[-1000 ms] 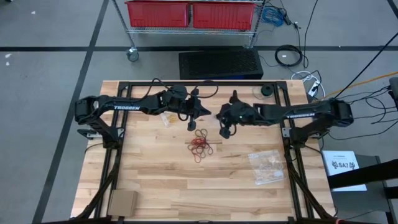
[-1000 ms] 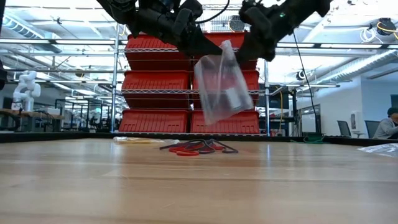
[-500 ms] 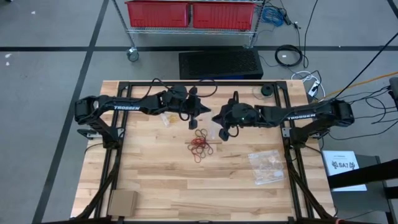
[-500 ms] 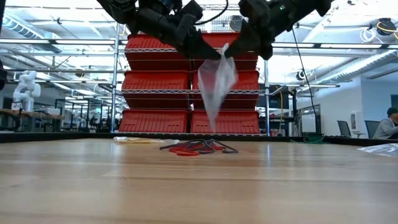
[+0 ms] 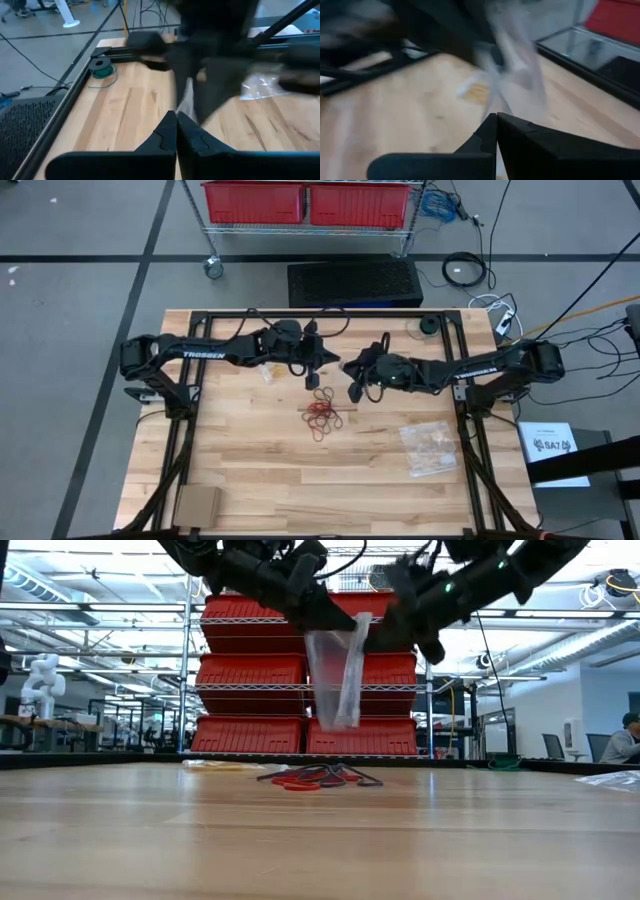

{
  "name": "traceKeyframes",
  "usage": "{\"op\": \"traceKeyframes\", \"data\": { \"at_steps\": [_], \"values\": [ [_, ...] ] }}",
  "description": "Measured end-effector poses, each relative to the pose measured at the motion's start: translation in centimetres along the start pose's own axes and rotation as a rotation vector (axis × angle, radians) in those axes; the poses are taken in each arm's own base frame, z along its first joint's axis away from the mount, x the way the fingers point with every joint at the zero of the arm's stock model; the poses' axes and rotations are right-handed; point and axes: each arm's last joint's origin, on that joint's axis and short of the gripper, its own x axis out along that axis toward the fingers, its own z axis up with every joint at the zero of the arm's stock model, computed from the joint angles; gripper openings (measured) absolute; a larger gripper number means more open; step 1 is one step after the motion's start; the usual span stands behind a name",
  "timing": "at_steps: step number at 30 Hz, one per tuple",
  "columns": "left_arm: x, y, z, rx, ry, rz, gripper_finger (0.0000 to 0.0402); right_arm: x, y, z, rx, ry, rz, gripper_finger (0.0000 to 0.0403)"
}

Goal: Sort rubber bands
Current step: Open the top right transparent zip bag

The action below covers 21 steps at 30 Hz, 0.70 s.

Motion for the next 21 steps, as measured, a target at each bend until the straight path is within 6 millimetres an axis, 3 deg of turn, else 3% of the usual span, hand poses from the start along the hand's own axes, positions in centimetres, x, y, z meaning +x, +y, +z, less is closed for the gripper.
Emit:
{"op": "traceKeyframes", "data": {
  "at_steps": [7,15,21],
  "values": [
    [0.0,-0.1,0.0,-0.002,0.013,0.045,0.0,1.5,-0.3,-1.0,-0.023,-0.026,-0.103,0.0],
    [0.0,0.1,-0.2,-0.004,0.038,0.103,0.0,0.5,1.1,0.6,-0.051,-0.096,0.132,0.0],
    [0.0,0.1,-0.1,-0.004,0.03,0.11,0.0,1.7,0.6,-0.5,-0.02,-0.069,0.056,0.0]
  ]
}}
